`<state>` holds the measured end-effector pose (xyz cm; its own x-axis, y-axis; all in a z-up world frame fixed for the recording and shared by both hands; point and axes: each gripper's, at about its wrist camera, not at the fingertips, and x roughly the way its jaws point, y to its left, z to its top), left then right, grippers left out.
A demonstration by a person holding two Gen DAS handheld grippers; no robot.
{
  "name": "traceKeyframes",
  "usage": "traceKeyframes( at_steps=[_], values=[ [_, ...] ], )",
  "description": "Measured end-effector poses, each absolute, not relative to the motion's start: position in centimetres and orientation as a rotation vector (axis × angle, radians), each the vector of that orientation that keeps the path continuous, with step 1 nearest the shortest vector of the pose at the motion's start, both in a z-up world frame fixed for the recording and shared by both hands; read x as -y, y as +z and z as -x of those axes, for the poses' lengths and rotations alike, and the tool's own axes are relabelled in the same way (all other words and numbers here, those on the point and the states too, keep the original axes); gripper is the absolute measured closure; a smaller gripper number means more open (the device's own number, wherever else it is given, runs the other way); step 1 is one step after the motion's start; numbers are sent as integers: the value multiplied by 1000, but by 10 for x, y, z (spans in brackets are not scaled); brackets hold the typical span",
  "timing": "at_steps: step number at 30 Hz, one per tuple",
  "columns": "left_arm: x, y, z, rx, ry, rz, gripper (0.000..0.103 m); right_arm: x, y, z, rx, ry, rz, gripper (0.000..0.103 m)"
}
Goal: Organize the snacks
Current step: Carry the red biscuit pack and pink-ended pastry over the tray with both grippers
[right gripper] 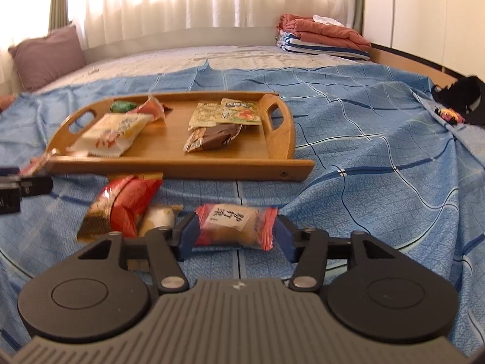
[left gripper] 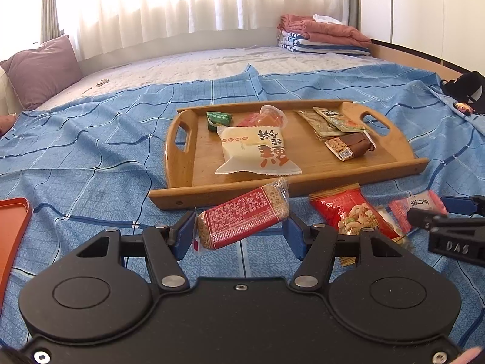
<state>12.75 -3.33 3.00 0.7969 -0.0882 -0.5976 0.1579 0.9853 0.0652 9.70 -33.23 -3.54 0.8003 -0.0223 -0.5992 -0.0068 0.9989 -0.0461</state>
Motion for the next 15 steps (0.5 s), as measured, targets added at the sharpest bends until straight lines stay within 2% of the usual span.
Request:
traceKeyframes(
  at_steps=[5, 9, 13, 15],
  values=[
    [30, 28, -126, -640, -124, -118, 43, 324, -42, -107, -645, -15, 108, 20],
    [27, 27, -127, -644, -115, -115, 43, 324, -47, -119, -683, 2, 95, 19],
    [26, 26, -128, -647, -111, -108, 43, 331, -45, -119, -694, 30, 42, 35],
    [26, 27, -128, -644, -113, -108, 43, 331, -41, -117, -692, 39, 42, 39]
  ],
)
